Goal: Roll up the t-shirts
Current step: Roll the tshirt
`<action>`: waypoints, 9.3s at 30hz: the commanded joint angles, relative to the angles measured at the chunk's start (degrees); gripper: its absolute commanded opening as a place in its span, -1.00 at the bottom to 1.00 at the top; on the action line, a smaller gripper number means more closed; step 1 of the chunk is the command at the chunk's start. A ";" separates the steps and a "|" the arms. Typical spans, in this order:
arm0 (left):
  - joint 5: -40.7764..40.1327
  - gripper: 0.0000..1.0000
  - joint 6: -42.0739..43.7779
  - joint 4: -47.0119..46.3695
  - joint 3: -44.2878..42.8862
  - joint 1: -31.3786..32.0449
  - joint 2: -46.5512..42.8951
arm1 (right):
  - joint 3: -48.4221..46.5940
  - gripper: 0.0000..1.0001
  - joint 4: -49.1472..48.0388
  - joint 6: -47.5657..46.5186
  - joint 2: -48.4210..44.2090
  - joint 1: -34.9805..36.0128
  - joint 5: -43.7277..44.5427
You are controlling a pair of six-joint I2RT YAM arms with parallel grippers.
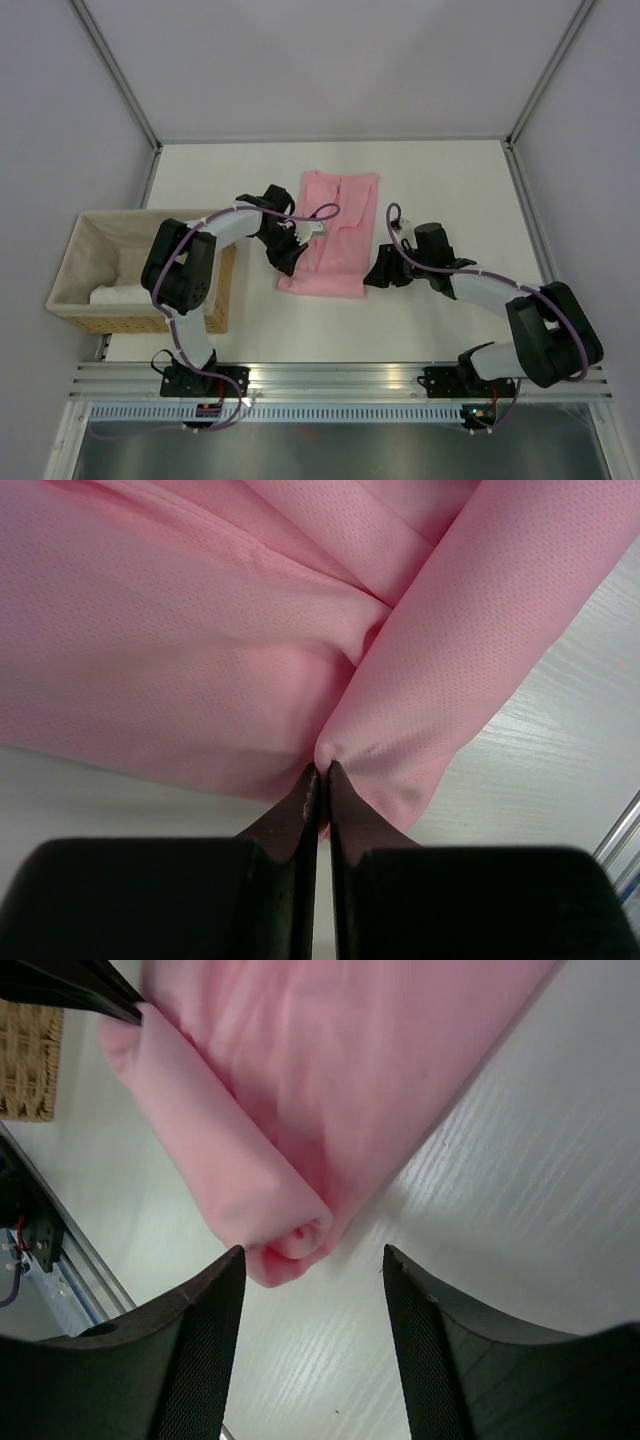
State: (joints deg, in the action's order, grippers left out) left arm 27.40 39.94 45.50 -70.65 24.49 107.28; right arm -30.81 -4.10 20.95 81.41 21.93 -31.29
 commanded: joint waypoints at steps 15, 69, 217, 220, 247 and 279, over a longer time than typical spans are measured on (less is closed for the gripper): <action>1.08 -0.71 -3.03 -1.99 -0.10 -0.06 -2.61 | -2.15 -0.16 -12.07 5.06 8.32 0.83 -5.01; -24.06 0.01 17.19 -36.80 35.94 14.80 -25.11 | -6.19 -0.82 -2.49 -0.74 10.71 -0.05 -4.39; -18.87 0.33 21.05 -30.55 41.82 18.40 -45.41 | -11.73 -0.53 11.31 -9.88 16.07 -1.98 -7.30; -20.80 0.34 21.58 -32.92 42.62 18.66 -42.26 | -11.38 -0.52 11.04 -9.88 15.71 -1.98 -7.12; -5.43 -0.95 15.34 -13.60 24.35 9.10 -24.33 | -2.44 -0.07 6.12 -38.86 -11.86 7.29 4.65; 11.01 -0.84 26.76 17.33 11.42 2.23 -17.29 | -12.96 -0.99 27.64 -45.56 -4.49 24.48 -2.75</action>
State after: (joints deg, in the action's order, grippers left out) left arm 31.51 60.66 52.99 -57.01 27.31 88.86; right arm -41.43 16.91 -25.58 80.64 48.05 -19.55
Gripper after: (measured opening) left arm 0.074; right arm 0.029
